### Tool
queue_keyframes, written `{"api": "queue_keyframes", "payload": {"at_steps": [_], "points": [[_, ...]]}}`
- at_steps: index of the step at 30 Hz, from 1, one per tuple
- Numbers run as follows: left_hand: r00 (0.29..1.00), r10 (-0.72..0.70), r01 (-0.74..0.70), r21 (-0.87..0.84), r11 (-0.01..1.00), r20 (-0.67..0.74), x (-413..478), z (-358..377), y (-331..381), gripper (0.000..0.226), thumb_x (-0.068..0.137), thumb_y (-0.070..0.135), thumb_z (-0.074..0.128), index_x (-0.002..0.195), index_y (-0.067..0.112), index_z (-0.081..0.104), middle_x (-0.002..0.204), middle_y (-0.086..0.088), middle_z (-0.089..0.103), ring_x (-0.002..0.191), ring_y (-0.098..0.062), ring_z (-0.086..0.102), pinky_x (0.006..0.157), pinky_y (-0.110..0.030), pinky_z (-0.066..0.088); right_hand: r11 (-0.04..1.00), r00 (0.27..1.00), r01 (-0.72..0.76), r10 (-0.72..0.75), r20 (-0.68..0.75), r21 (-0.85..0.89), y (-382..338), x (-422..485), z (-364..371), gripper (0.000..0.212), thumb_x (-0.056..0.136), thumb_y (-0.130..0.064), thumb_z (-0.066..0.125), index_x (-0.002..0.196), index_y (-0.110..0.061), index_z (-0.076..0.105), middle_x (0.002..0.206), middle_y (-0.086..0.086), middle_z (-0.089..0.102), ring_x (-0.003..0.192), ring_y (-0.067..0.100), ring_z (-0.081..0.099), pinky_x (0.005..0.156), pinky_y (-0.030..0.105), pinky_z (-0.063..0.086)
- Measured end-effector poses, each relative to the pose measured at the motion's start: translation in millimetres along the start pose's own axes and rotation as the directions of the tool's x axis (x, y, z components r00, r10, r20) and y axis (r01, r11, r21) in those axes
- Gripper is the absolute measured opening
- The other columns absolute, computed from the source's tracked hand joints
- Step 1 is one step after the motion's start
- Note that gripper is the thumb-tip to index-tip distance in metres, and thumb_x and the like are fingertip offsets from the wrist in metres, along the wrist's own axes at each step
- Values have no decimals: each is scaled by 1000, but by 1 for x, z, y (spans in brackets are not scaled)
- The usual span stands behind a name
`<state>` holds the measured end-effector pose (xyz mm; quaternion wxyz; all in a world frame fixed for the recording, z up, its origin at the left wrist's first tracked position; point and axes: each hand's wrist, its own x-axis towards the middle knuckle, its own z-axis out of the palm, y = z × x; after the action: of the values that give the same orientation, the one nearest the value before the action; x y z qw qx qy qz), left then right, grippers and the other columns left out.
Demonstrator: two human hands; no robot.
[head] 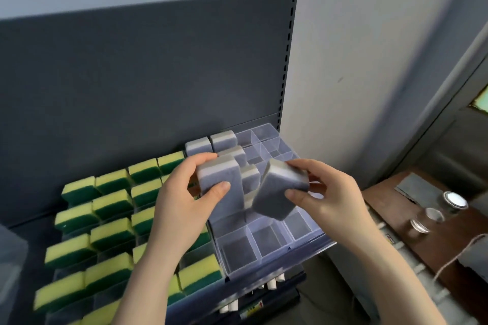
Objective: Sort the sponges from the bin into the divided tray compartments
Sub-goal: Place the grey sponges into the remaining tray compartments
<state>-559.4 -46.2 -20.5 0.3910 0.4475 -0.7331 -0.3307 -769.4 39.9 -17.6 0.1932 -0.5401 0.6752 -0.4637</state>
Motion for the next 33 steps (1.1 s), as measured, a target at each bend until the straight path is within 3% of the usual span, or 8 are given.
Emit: {"api": "queue_keyframes", "payload": {"at_steps": [8,12,15,20,24,30,33], "points": [[969,-164,176,50,983,-185,-28,16,21,42,79,26,73,110,47,55,105,26,61,94,3,58,64,-15,47,992,957,106,-120,265,66,23,27,-17,53,74,-9,75,100,-51,54,98,-29,62,89,-1,61,78,9,48],[953,-193,216,77,973,-236,-43,24,28,46,77,21,74,102,53,52,101,28,60,93,7,56,63,-12,47,987,929,138,-159,335,86,33,32,-21,56,73,-9,76,97,-54,51,94,-32,61,90,-1,61,80,9,47],[951,-221,247,100,964,-214,-53,27,29,50,75,16,76,100,52,53,97,29,60,90,8,57,68,-8,47,981,924,163,-191,331,110,35,29,-22,59,72,-7,77,96,-54,52,99,-36,60,92,-2,60,78,6,45],[960,-228,251,129,959,-165,-55,20,23,49,75,17,76,103,50,53,103,24,62,92,3,60,71,-14,51,964,912,216,-256,321,155,33,27,-25,55,71,-4,77,101,-46,57,104,-26,61,92,0,60,79,6,44],[962,-255,267,142,953,-96,-57,20,14,47,75,18,76,106,45,54,106,22,61,95,0,59,74,-19,53,976,891,185,-216,400,114,36,26,-15,49,72,-6,77,108,-36,62,102,-21,65,94,1,60,82,9,47],[968,-250,250,169,954,-17,-58,27,3,49,75,17,77,101,49,51,106,24,58,96,2,57,82,-29,55,987,899,155,-158,408,39,45,17,-3,49,73,-7,76,104,-40,59,100,-23,61,93,-4,58,79,3,43],[969,-246,235,216,948,24,-58,28,-2,45,76,18,77,103,44,52,107,25,54,99,0,55,83,-30,54,990,896,140,-120,428,-17,49,13,2,45,74,-7,75,110,-32,63,102,-22,60,91,-2,59,79,1,42]]}}
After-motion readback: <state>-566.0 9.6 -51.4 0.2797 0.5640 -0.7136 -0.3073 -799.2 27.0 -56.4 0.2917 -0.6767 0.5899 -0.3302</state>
